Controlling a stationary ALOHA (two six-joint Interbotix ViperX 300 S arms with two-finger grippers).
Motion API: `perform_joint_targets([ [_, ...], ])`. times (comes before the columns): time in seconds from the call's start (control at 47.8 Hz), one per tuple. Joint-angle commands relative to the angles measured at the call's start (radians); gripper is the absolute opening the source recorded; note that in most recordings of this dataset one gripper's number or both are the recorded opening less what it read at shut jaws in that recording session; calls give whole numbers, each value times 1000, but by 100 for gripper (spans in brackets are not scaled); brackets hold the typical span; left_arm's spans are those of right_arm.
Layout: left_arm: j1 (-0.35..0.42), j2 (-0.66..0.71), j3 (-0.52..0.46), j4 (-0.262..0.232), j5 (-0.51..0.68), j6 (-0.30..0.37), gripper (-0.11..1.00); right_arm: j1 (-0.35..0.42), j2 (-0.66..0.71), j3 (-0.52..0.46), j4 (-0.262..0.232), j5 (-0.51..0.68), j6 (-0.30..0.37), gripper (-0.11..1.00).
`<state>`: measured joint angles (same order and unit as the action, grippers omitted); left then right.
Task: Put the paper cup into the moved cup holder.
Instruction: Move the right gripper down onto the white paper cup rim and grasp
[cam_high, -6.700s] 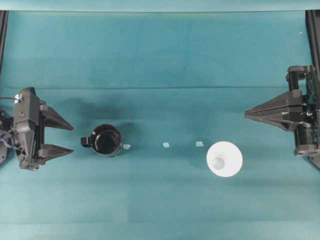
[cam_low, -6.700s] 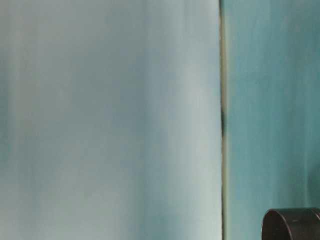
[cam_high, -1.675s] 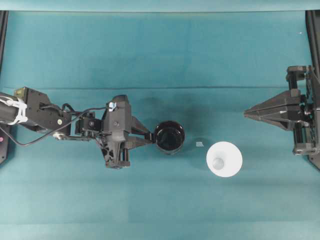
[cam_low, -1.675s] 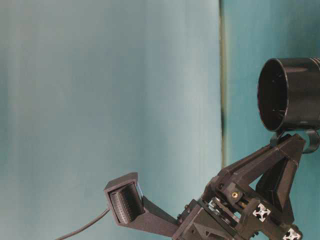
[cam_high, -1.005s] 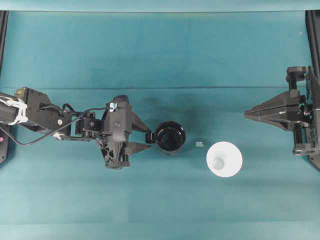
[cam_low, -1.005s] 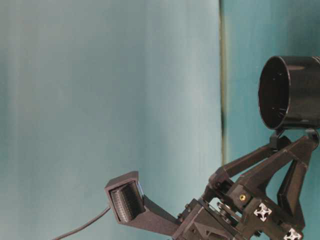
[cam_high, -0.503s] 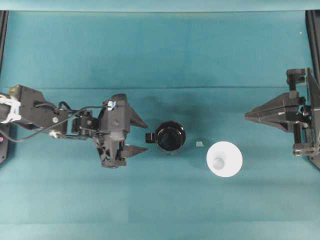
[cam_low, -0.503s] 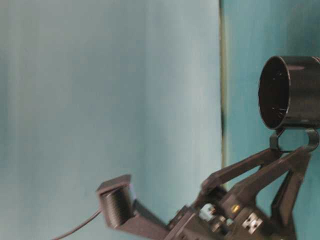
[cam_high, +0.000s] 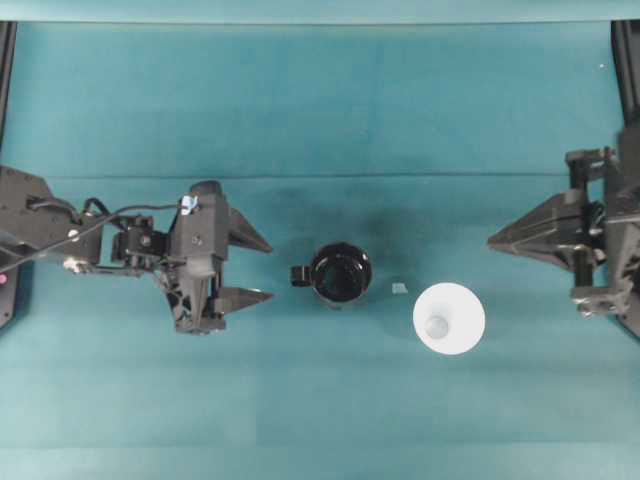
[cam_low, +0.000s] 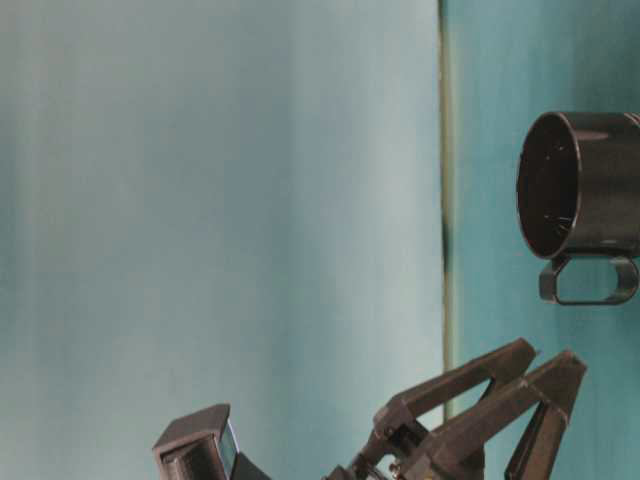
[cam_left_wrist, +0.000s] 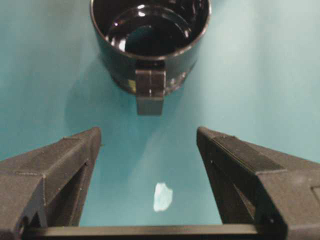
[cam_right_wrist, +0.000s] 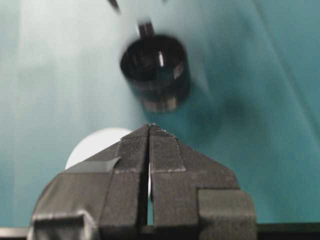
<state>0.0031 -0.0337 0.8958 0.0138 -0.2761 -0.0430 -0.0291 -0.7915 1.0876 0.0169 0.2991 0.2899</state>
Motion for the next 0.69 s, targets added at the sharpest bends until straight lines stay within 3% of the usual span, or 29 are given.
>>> perform_joint_targets([
  [0.0,-2,-14,-9,3,-3,-3,83,2,48,-55,3,63,46,6],
  [0.084,-2,-14,-8,3,-3,-6,83,3,94,-89,6,135,84,13],
  [0.168,-2,-14,-6,3,-3,-6,83,14,146,-127,9,196,132,26],
  [0.356,-2,-17,-5,3,-3,-6,83,34,239,-187,9,249,189,79],
  [0.44,-2,-17,-5,3,-3,-6,83,43,275,-206,9,255,195,95],
  [0.67,-2,-17,-3,3,-3,-6,83,49,397,-249,9,291,196,95],
])
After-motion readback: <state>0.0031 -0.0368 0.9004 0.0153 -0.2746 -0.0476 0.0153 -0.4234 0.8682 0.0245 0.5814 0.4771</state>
